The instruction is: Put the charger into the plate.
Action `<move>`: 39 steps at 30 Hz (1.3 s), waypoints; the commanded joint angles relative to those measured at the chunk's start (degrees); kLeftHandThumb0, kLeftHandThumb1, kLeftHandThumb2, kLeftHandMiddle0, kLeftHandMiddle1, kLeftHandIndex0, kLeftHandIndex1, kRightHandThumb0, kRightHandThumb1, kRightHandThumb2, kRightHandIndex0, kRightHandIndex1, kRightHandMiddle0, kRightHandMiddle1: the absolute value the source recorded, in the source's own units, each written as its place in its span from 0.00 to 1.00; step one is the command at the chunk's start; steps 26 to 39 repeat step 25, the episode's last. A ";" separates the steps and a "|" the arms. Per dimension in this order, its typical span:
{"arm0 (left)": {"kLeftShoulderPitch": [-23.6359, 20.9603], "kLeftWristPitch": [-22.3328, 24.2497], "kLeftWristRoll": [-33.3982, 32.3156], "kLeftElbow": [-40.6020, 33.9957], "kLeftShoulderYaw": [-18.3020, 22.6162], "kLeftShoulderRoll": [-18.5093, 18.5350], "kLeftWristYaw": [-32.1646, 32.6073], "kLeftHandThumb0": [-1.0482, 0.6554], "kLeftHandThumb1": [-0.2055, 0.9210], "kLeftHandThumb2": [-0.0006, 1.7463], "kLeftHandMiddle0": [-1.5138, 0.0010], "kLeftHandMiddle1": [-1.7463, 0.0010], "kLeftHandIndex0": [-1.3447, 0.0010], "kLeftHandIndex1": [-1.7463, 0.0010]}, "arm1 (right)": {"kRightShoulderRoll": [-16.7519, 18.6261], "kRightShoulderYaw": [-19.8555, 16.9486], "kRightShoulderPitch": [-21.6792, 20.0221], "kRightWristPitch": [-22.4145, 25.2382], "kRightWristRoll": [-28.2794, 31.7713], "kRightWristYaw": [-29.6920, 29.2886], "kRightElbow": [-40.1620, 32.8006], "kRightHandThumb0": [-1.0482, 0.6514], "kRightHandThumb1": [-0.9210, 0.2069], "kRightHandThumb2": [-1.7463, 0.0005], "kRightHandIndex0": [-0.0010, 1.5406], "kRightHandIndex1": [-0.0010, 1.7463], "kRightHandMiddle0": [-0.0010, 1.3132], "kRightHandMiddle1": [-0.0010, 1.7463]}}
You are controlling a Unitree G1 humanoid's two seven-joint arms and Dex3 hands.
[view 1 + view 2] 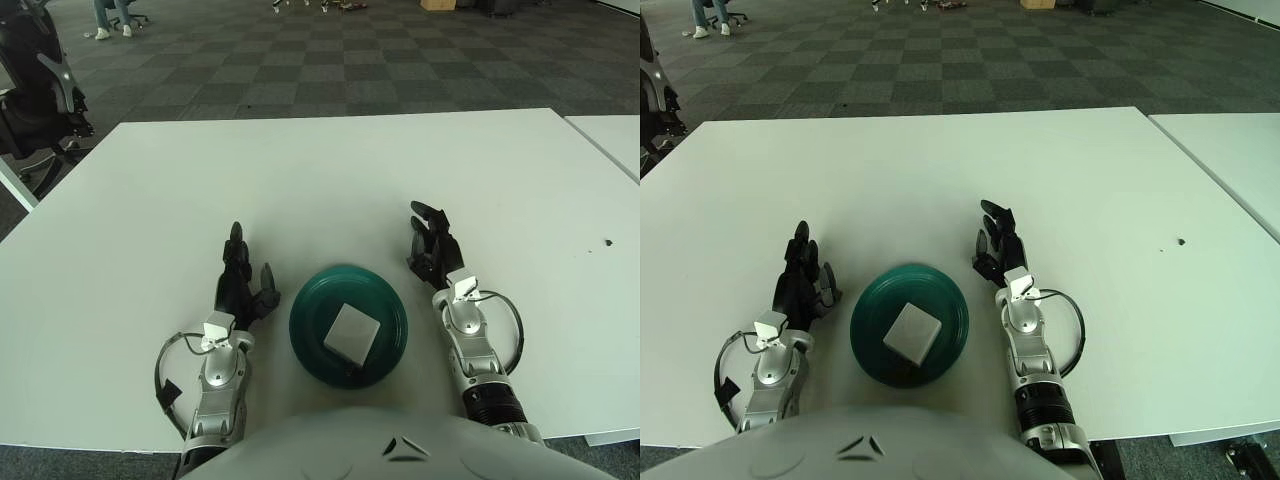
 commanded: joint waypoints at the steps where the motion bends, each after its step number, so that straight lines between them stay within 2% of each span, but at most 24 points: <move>1: 2.47 5.57 0.16 1.57 -0.49 -1.08 1.20 0.06 1.00 0.62 1.00 1.00 0.99 0.99 | -1.94 -1.99 6.08 8.84 0.64 0.30 5.99 0.12 0.00 0.49 0.16 0.01 0.00 0.42; 14: 4.51 5.74 1.25 -0.02 -1.81 -1.09 1.37 0.07 1.00 0.60 1.00 1.00 1.00 0.98 | -2.76 -1.81 6.87 9.91 1.12 1.38 4.37 0.14 0.00 0.48 0.17 0.01 0.00 0.40; 25: 4.64 -0.12 0.55 2.29 -2.84 2.15 -2.73 0.05 1.00 0.59 1.00 1.00 1.00 0.97 | -3.26 -1.20 7.19 8.87 -0.01 1.03 4.86 0.16 0.00 0.48 0.19 0.02 0.00 0.40; 39: 4.64 -0.12 0.55 2.29 -2.84 2.15 -2.73 0.05 1.00 0.59 1.00 1.00 1.00 0.97 | -3.26 -1.20 7.19 8.87 -0.01 1.03 4.86 0.16 0.00 0.48 0.19 0.02 0.00 0.40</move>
